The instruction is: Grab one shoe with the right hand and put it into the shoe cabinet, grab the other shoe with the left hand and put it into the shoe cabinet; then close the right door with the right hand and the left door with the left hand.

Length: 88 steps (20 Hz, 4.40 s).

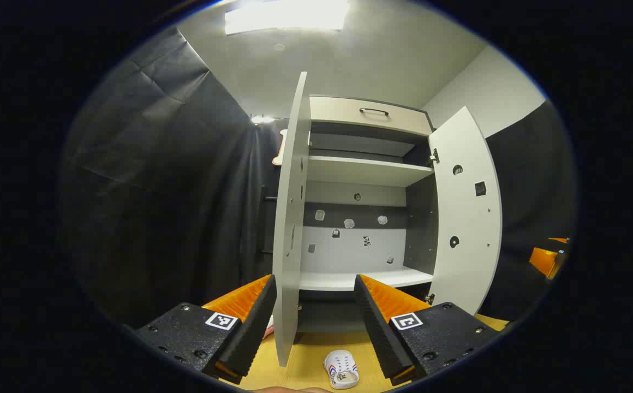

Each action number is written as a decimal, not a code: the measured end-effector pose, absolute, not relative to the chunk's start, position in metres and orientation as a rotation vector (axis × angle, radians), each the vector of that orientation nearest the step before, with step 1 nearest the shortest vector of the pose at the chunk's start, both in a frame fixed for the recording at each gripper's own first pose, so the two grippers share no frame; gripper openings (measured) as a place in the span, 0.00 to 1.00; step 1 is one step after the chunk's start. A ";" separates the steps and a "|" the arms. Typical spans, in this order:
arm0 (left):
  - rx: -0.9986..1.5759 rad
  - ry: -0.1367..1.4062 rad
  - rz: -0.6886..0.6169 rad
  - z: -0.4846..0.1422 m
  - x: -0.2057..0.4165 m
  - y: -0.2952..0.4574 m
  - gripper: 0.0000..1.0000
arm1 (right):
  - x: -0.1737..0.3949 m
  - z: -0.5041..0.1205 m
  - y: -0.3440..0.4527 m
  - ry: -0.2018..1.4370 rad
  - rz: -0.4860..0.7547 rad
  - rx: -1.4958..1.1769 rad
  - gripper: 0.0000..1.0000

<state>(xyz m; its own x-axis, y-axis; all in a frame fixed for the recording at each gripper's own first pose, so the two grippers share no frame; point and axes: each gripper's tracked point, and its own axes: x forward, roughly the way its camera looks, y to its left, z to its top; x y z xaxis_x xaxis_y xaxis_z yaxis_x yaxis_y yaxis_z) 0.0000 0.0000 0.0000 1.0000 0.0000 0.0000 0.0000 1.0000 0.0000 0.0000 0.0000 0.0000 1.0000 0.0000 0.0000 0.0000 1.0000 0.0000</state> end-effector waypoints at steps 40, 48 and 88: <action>0.008 0.140 -0.004 -0.092 0.003 0.026 0.87 | 0.054 -0.300 0.109 0.429 0.215 -0.029 0.96; -0.013 0.129 0.017 -0.102 0.007 0.045 0.88 | 0.062 -0.428 0.143 0.698 0.190 0.042 0.92; 0.000 0.158 -0.219 -0.145 0.046 -0.035 0.88 | 0.129 -0.113 0.130 0.052 0.285 0.163 0.01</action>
